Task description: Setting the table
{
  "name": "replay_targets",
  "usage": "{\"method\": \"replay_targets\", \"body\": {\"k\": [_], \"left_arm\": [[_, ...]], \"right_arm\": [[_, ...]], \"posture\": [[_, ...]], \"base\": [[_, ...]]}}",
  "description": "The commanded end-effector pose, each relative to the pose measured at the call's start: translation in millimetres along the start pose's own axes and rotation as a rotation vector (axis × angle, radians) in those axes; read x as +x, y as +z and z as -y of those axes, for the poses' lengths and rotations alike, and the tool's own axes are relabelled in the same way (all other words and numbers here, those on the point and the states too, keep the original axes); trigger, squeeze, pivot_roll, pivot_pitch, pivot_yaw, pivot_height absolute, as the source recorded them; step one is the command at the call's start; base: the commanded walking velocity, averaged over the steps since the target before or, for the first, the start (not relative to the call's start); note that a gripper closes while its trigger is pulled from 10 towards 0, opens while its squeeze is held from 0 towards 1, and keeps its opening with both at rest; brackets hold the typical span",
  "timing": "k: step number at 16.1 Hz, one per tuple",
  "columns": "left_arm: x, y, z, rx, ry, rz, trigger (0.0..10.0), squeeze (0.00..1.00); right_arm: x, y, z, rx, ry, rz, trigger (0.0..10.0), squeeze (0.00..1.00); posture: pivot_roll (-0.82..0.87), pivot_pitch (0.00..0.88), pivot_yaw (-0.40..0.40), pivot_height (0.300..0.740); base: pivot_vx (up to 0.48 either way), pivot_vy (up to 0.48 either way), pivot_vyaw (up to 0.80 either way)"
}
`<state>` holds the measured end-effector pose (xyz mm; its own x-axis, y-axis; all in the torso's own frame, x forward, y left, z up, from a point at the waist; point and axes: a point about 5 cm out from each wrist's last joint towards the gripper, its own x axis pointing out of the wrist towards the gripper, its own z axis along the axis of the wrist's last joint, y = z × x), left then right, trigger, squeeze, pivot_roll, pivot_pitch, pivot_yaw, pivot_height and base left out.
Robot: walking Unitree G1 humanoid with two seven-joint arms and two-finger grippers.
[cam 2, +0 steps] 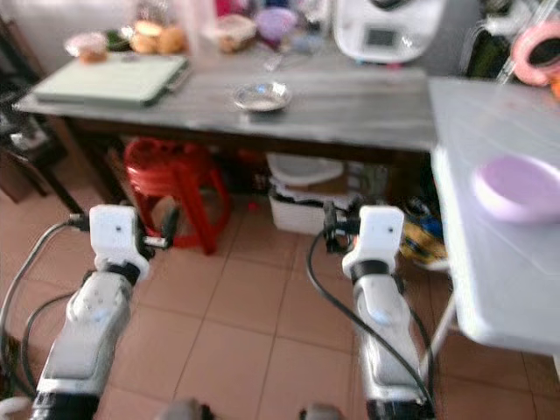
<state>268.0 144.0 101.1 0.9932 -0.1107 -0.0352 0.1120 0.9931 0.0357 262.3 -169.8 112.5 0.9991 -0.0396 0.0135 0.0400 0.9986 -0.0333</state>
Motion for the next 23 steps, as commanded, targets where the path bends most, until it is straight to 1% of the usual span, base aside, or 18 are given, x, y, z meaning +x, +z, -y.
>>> {"method": "replay_targets", "body": {"k": [1,11,15,19,23], "left_arm": [[0.8,2.7,-4.1,0.016,0.000,0.008,10.0,0.00],[2.0,2.7,-3.4,0.012,-0.013,0.011,10.0,0.00],[2.7,6.0,-2.3,-0.001,-0.010,0.029,10.0,0.00],[3.4,9.2,-1.0,-0.016,-0.002,0.047,10.0,0.00],[3.0,10.8,1.3,-0.035,-0.031,0.061,10.0,0.00]], "right_arm": [[1.8,2.3,-1.7,0.005,0.003,0.008,10.0,0.00],[2.3,1.0,0.3,0.010,-0.004,0.002,10.0,0.00],[4.1,2.6,-0.4,0.010,0.000,0.008,10.0,0.00],[5.8,4.6,-1.3,-0.001,0.004,0.017,10.0,0.00],[5.4,4.9,-0.9,-0.007,0.007,0.019,10.0,0.00]], "posture": [[-0.03,0.000,0.057,0.740],[-0.04,0.000,0.058,0.740],[-0.03,0.000,0.054,0.740],[-0.03,0.000,0.055,0.740],[-0.04,0.000,0.057,0.740]], "base": [[0.000,-0.401,0.00],[0.000,-0.406,0.00],[0.000,-0.363,0.00],[0.000,0.000,0.00],[0.000,0.000,0.00]]}}
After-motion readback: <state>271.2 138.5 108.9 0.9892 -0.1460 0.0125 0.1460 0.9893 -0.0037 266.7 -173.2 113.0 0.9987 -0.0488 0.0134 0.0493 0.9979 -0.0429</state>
